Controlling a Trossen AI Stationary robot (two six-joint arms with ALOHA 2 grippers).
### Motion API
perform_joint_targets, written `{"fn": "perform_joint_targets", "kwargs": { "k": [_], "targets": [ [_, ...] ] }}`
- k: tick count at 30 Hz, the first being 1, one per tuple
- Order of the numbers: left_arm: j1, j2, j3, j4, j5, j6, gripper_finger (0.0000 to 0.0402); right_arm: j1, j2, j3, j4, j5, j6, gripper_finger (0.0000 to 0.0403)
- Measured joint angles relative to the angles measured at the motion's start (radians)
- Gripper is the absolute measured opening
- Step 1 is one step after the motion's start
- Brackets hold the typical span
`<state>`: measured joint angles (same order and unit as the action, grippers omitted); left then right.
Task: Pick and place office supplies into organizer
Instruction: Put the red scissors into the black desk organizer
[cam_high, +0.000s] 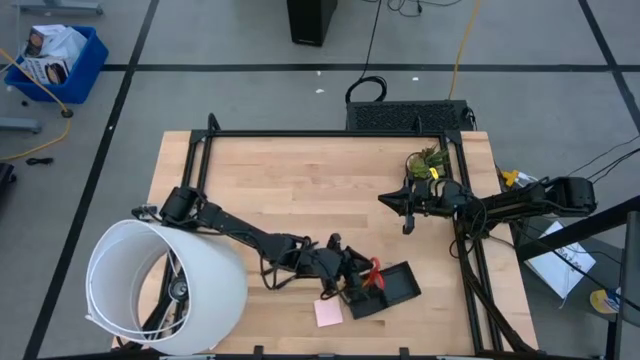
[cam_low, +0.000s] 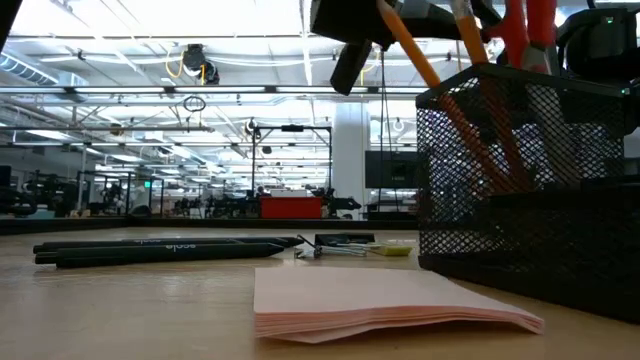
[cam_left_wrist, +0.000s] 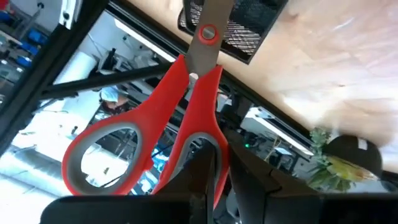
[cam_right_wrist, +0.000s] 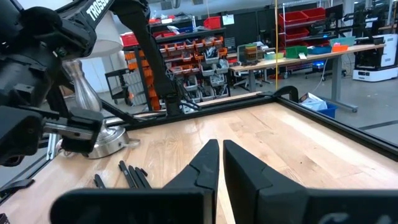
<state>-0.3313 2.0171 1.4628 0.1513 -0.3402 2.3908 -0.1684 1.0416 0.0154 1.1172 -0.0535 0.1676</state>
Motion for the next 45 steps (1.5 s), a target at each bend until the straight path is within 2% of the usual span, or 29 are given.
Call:
{"fn": "perform_joint_targets", "kwargs": {
  "k": [3, 8, 18, 22, 28, 31, 33, 37, 42, 45],
  "targets": [
    [0.006, 0.000, 0.000, 0.000, 0.000, -0.004, 0.0047, 0.000, 0.000, 0.000, 0.000, 0.000, 0.000, 0.0018],
    [0.018, 0.000, 0.000, -0.016, 0.016, 0.149, 0.0053, 0.000, 0.000, 0.000, 0.000, 0.000, 0.000, 0.0018],
    [0.023, 0.000, 0.000, -0.065, 0.037, 0.199, 0.0172, 0.000, 0.000, 0.000, 0.000, 0.000, 0.000, 0.0018],
    [0.049, 0.000, 0.000, -0.052, 0.033, 0.315, 0.0204, 0.000, 0.000, 0.000, 0.000, 0.000, 0.000, 0.0018],
    [0.086, 0.000, 0.000, -0.007, 0.071, 0.353, 0.0236, 0.000, 0.000, 0.000, 0.000, 0.000, 0.000, 0.0018],
    [0.097, 0.000, 0.000, 0.004, 0.062, 0.299, 0.0245, 0.000, 0.000, 0.000, 0.000, 0.000, 0.000, 0.0018],
    [0.108, 0.000, 0.000, 0.021, 0.014, 0.258, 0.0250, 0.000, 0.000, 0.000, 0.000, 0.000, 0.000, 0.0018],
    [0.134, 0.000, 0.000, 0.089, -0.158, 0.218, 0.0253, 0.000, 0.000, 0.000, 0.000, 0.000, 0.000, 0.0018],
    [0.170, -0.001, 0.000, 0.105, -0.280, -0.026, 0.0253, 0.000, 0.000, 0.000, 0.000, 0.000, 0.000, 0.0018],
    [0.188, -0.002, 0.000, 0.035, -0.291, -0.313, 0.0253, 0.000, 0.000, 0.000, 0.000, 0.000, 0.000, 0.0018]
  ]
}}
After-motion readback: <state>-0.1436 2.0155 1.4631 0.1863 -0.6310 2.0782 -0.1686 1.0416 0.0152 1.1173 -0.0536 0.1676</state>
